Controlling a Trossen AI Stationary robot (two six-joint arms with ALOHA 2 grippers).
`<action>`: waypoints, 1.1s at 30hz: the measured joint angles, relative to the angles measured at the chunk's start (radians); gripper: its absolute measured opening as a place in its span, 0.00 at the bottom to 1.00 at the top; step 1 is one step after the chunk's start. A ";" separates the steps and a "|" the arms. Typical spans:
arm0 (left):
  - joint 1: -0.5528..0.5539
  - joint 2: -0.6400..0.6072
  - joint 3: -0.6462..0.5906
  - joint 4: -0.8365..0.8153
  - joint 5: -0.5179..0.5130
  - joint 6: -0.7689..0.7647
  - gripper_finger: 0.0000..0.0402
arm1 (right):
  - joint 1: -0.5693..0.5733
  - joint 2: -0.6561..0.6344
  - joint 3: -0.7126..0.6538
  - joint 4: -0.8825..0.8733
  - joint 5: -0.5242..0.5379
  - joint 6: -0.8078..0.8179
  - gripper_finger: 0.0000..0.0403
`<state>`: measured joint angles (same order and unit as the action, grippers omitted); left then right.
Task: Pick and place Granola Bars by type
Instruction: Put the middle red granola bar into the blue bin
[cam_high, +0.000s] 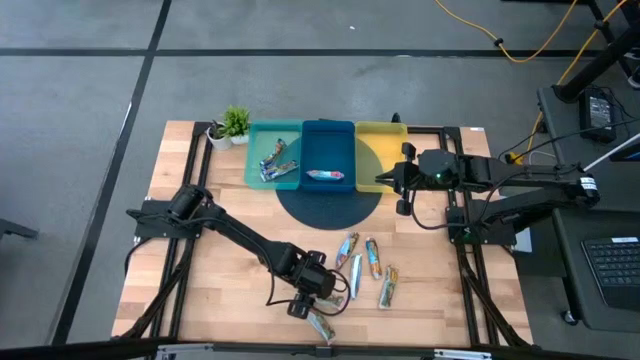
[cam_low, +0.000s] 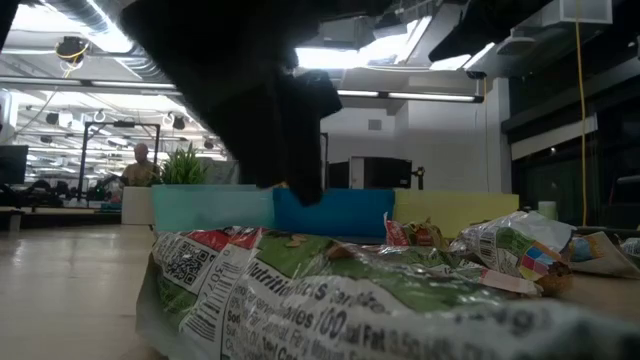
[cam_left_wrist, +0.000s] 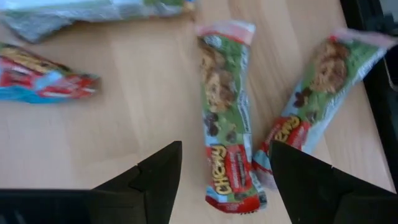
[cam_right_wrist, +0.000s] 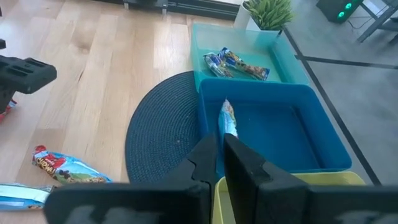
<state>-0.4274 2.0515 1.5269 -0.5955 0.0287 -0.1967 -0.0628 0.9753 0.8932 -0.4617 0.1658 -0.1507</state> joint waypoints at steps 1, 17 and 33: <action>0.000 0.003 0.000 -0.001 0.002 0.011 0.58 | 0.000 0.000 0.000 -0.003 0.000 0.001 0.08; 0.000 0.076 0.000 0.053 0.057 0.052 0.58 | 0.000 0.000 0.000 -0.049 -0.001 0.018 0.08; 0.011 0.100 0.000 0.067 0.059 0.019 0.31 | 0.000 0.000 0.000 -0.051 -0.002 0.019 0.08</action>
<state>-0.4160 2.1513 1.5272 -0.5282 0.0876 -0.1780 -0.0626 0.9752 0.8932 -0.5122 0.1639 -0.1322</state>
